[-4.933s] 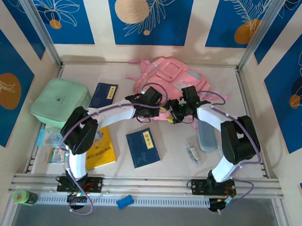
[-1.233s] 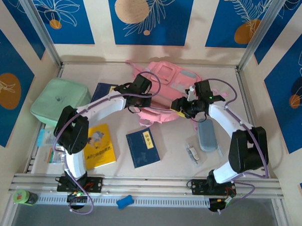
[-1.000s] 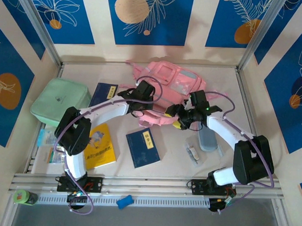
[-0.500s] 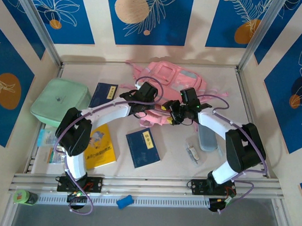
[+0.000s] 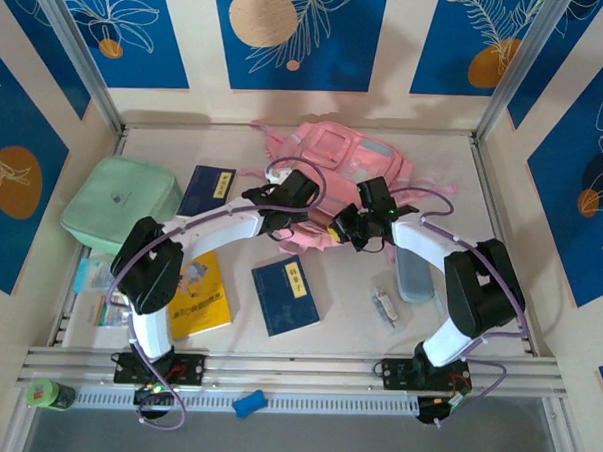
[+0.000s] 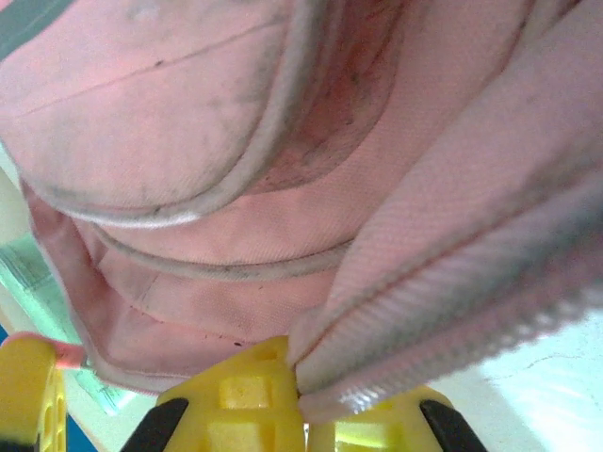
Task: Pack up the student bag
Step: Unzip the student bag at the top-center of the table.
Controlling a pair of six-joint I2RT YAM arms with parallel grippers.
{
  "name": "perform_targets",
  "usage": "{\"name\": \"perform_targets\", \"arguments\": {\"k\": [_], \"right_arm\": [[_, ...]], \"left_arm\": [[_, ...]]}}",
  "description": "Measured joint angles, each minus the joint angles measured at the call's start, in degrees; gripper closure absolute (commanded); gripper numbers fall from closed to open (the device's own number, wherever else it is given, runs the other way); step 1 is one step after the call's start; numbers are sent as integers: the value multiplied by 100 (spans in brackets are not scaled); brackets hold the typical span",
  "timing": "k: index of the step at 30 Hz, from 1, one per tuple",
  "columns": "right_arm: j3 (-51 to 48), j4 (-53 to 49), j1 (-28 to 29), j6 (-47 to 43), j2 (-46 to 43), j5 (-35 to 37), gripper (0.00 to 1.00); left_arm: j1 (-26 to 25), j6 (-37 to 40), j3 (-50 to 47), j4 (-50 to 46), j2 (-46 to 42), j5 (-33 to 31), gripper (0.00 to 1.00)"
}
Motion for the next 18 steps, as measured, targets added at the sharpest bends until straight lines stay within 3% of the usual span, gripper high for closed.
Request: {"name": "perform_targets", "arguments": {"k": [9, 18], "right_arm": [[-216, -203, -369, -916, -492, -195, 100], [-72, -350, -844, -1779, -496, -798, 100]], "left_arm": [[319, -387, -35, -116, -15, -160, 100], [743, -439, -103, 28, -44, 363, 100]]}}
